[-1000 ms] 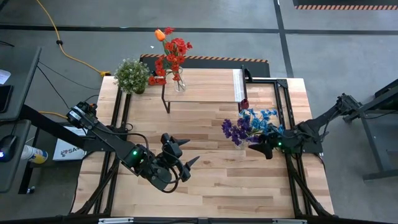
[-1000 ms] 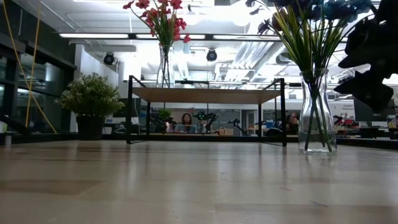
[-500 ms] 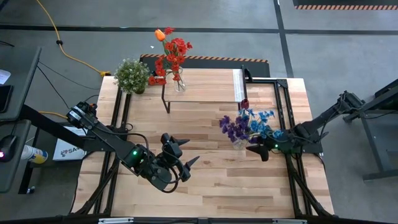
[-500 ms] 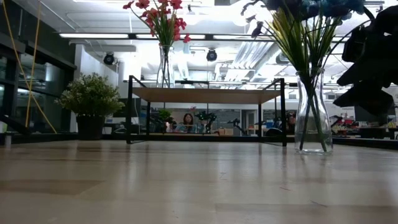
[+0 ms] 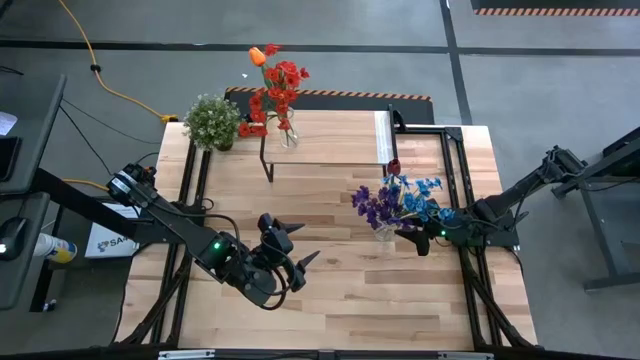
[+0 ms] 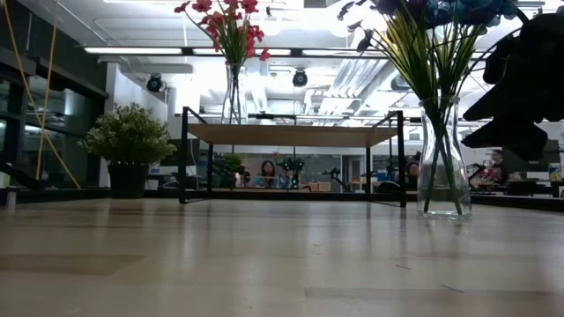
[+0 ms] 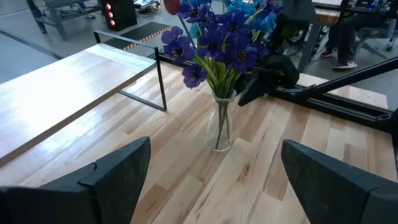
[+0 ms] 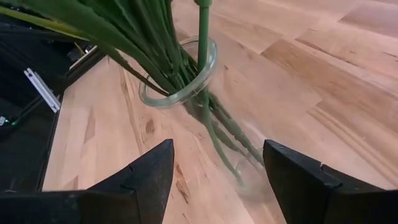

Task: Pick and place flowers into a vace then onto a shelf
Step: Put the right transparent vase on the shelf

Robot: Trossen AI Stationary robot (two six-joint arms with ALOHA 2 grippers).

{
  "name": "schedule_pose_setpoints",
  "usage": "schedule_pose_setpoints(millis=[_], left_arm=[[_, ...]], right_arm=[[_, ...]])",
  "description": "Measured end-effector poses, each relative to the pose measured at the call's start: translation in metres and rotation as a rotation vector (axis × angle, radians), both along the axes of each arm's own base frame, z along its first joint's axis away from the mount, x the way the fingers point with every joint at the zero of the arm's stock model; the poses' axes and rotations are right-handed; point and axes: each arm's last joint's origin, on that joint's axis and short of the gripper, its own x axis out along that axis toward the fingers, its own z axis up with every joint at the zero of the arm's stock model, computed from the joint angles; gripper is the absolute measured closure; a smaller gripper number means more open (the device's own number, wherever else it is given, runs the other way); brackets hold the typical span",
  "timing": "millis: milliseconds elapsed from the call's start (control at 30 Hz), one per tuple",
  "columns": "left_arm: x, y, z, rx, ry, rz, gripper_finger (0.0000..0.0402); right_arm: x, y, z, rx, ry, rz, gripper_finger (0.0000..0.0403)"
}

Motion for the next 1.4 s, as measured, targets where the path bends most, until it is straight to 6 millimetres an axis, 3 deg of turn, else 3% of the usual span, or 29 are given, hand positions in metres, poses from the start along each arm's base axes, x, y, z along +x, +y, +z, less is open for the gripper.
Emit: schedule_pose_setpoints(millis=[967, 1400], left_arm=[[-0.001, 0.0, -0.001, 0.01, 0.012, -0.001, 0.0009], [-0.001, 0.0, -0.001, 0.011, 0.011, 0.002, 0.0009]], right_arm=[[0.002, 0.001, 0.005, -0.194, -0.024, 0.083, 0.0167], [0.01, -0.009, 0.01, -0.139, -0.058, 0.119, 0.0167]])
